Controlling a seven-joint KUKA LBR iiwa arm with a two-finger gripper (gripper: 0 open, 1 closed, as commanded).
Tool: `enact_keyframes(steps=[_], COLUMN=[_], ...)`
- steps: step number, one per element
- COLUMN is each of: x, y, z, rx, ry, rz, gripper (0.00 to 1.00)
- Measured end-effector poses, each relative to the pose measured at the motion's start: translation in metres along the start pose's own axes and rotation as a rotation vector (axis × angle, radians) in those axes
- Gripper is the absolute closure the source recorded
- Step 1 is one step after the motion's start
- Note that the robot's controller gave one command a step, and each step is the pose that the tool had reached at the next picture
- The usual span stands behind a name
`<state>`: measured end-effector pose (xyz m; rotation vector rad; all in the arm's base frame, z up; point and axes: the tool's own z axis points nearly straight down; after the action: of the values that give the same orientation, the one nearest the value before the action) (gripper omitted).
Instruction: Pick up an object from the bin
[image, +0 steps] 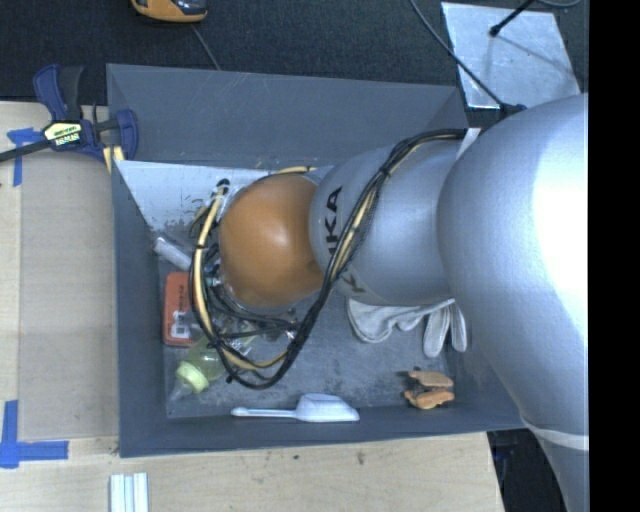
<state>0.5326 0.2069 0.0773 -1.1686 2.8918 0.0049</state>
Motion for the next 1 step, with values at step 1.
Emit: enact_keyframes(steps=[1], x=[0.0006], y=[0.0003], z=[-0.0033], rx=[-0.001], ry=[0.003], rz=[0.000], gripper=[1.00])
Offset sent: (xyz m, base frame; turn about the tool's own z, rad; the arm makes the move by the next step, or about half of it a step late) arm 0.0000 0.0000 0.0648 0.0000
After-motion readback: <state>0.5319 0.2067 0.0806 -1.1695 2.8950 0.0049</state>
